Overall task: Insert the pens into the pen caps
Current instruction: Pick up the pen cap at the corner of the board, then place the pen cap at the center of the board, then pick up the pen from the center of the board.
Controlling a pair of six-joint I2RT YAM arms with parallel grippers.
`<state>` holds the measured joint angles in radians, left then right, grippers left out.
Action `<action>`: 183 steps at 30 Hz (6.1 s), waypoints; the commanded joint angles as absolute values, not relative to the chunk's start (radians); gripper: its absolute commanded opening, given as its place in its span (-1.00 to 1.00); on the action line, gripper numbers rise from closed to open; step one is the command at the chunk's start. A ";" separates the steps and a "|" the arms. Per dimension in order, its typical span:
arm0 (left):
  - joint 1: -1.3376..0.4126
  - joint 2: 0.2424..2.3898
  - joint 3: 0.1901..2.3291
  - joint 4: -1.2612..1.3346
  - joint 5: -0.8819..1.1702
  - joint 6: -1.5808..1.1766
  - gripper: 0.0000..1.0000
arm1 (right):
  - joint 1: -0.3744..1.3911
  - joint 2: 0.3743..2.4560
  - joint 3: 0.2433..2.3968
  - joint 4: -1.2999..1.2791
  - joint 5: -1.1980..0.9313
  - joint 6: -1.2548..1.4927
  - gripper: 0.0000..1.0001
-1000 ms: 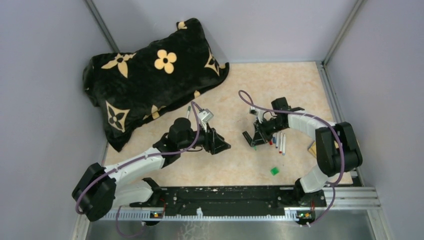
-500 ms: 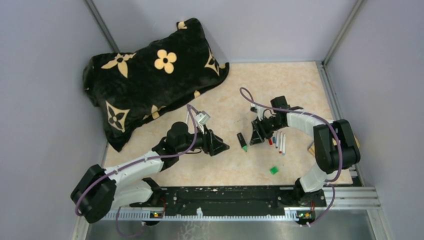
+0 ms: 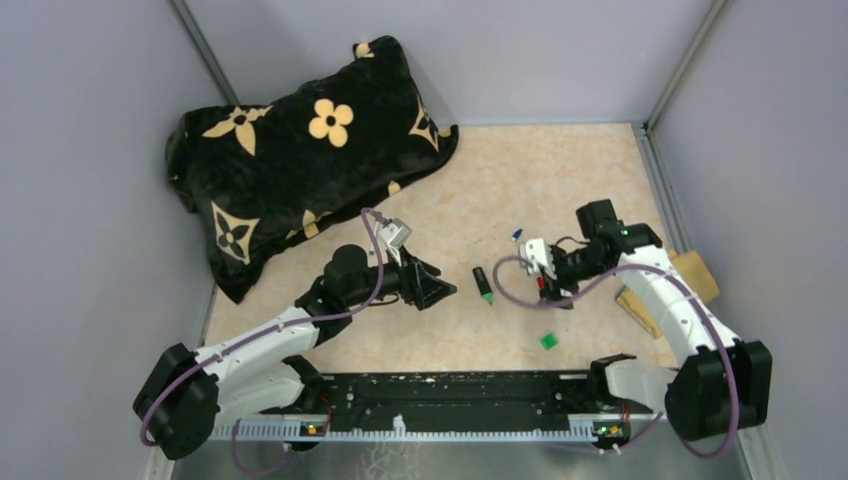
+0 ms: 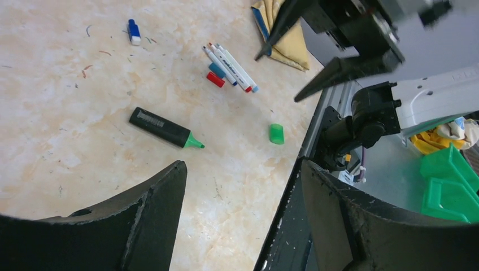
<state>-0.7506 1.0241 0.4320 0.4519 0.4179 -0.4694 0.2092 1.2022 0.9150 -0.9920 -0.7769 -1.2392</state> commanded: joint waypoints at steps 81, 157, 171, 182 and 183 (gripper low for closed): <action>-0.724 0.693 0.373 0.309 0.048 -0.409 0.62 | 0.648 1.819 1.162 -0.188 -0.045 0.090 -0.09; -0.724 0.727 0.279 0.475 0.177 -0.569 0.62 | 0.732 1.612 0.896 -0.375 -0.003 -0.021 -0.52; -0.726 1.071 0.220 0.926 0.353 -0.810 0.85 | 0.503 1.351 0.803 -0.164 -0.375 0.163 -0.93; -0.844 1.447 0.432 1.020 0.307 -0.842 0.72 | 0.308 1.202 0.724 0.005 -0.659 0.384 -0.94; -0.855 1.468 0.453 1.008 0.284 -0.840 0.67 | 0.304 1.194 0.719 0.023 -0.669 0.391 -0.94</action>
<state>-0.8127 1.4010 0.3702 0.9562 0.3367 -0.8406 0.3260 1.2457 0.7372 -0.0872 -0.5499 0.3027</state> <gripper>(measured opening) 0.867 0.296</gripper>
